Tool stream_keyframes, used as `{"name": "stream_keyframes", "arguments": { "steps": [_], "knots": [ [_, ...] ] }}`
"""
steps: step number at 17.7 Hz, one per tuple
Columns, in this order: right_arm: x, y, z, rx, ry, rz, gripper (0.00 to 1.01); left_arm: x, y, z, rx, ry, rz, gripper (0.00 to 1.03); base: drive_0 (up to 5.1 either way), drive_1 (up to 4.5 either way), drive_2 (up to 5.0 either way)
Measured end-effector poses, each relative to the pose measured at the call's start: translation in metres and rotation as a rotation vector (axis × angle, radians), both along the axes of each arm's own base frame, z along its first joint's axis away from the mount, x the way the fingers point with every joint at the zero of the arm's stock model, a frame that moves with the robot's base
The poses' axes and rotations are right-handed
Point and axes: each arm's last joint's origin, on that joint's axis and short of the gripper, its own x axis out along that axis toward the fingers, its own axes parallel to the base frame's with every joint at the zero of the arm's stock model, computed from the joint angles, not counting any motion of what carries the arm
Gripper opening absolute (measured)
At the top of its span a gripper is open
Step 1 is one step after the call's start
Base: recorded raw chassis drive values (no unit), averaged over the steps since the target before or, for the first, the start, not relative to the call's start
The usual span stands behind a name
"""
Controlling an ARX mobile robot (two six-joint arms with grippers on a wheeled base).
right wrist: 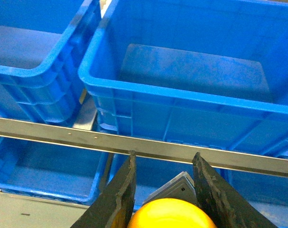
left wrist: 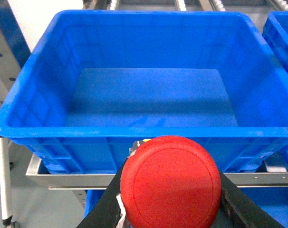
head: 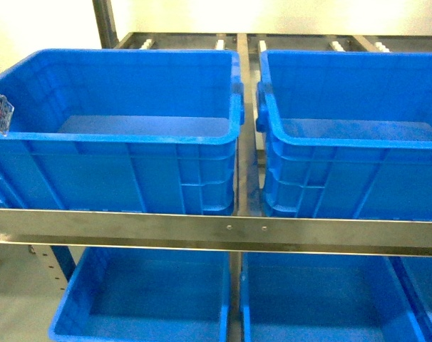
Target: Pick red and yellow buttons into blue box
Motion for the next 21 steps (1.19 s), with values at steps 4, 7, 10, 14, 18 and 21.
{"name": "stream_keyframes", "arguments": {
  "steps": [4,7,10,14,18,21],
  "knots": [
    [0.0,-0.0001,0.0,0.0,0.0,0.0,0.32,0.0,0.0,-0.0004,0.0,0.003,0.0,0.31,5.0,-2.36,-2.4],
    [0.0001,-0.0001,0.0001,0.0,-0.001,0.0,0.32,-0.0001,-0.0002,-0.0002,-0.001,0.002,-0.003,0.31,5.1,-2.27,-2.3],
    [0.0,-0.0001,0.0,0.0,0.0,0.0,0.32,0.0001,0.0,-0.0009,0.001,0.007,0.0,0.31,5.1,-2.29,-2.3],
    [0.0,-0.0001,0.0,-0.001,-0.001,-0.005,0.32,-0.0002,-0.0022,-0.0004,-0.002,0.004,-0.018,0.31,0.0,0.0,0.0],
    [-0.0001,-0.0002,-0.0001,-0.002,0.001,-0.004,0.32,-0.0002,0.0001,-0.0006,0.0,0.007,-0.002,0.31,0.1,4.33,-4.2],
    [-0.0005,-0.0003,0.0013,0.002,-0.008,-0.003,0.32,-0.0003,0.0001,0.0005,-0.001,-0.002,-0.001,0.31,0.0,4.24,-4.3]
  ]
}}
